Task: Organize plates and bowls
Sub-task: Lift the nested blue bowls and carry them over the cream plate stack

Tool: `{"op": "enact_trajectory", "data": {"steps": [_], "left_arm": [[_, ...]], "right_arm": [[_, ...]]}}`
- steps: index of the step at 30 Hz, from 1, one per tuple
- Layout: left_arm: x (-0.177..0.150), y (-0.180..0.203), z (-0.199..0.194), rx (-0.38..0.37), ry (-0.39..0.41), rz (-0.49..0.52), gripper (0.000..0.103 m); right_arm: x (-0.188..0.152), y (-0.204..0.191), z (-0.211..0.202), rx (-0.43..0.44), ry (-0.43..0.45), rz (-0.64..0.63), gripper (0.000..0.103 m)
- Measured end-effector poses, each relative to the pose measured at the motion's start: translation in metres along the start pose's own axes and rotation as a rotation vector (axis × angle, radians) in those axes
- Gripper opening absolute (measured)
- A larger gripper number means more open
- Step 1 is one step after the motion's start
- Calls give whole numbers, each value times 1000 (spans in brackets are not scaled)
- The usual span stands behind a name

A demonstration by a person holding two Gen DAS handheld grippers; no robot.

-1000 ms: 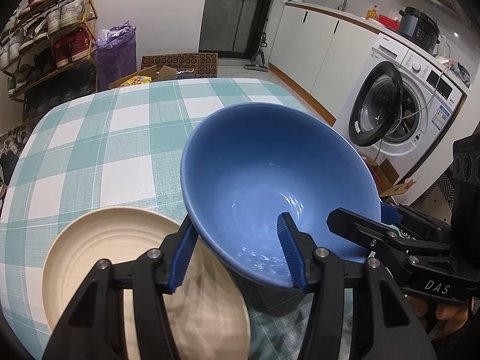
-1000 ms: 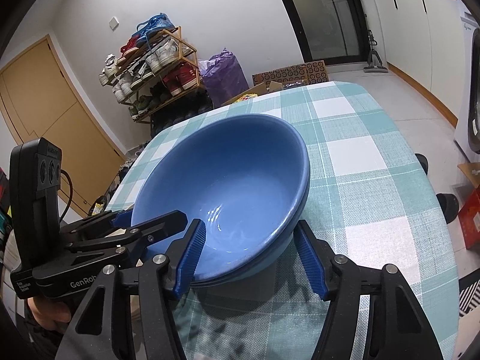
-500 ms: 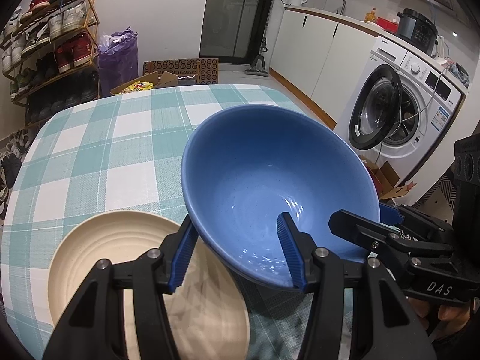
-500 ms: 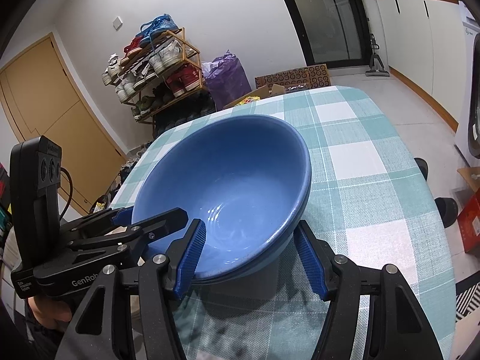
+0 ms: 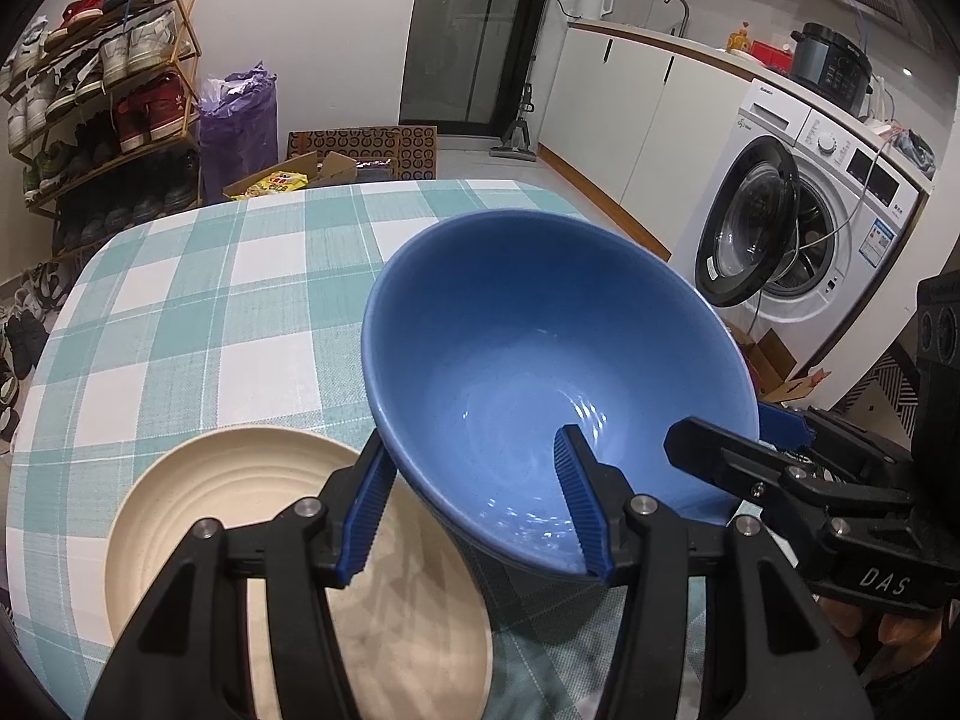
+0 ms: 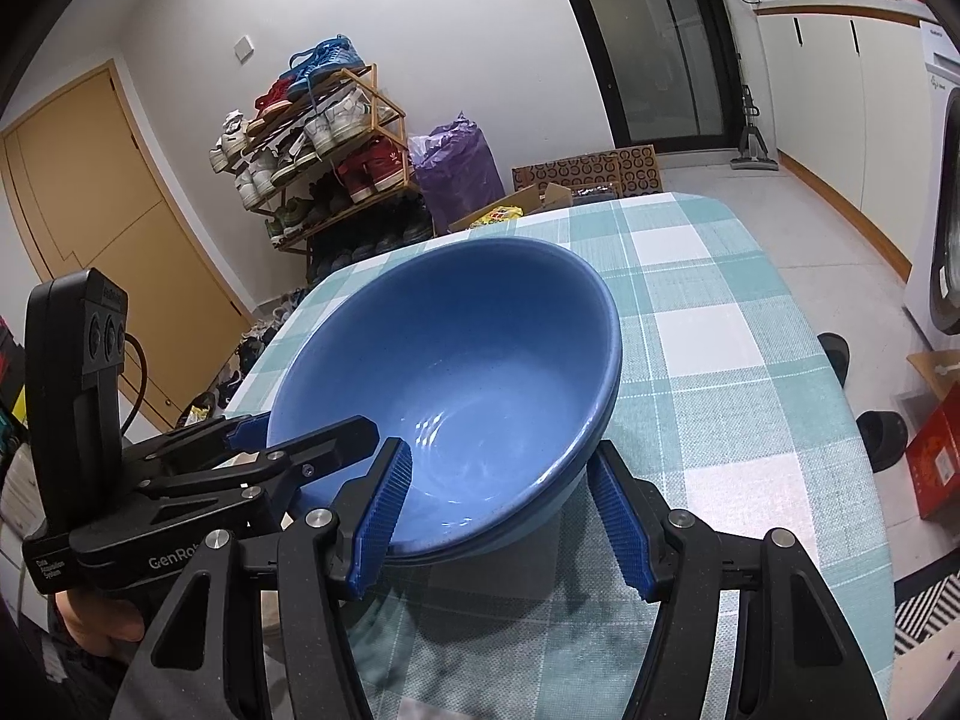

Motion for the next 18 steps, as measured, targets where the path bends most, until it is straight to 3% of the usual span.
{"op": "enact_trajectory", "data": {"steps": [4, 9, 18], "left_arm": [[0, 0, -3, 11, 12, 11, 53], [0, -3, -6, 8, 21, 6, 51], [0, -5, -10, 4, 28, 2, 50]], "right_arm": [[1, -4, -5, -25, 23, -26, 60], [4, -2, -10, -37, 35, -23, 47], [6, -1, -11, -56, 50, -39, 43]]}}
Point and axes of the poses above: each gripper's, at about its wrist camera, not at the fingertips, and z roughly the way its jaws point, y to its right, x to its top, the point moved 8 cm from there along z, roughly the way its jaws point, and after that the axes turned 5 degrees about -y, right-handed, at the moved point
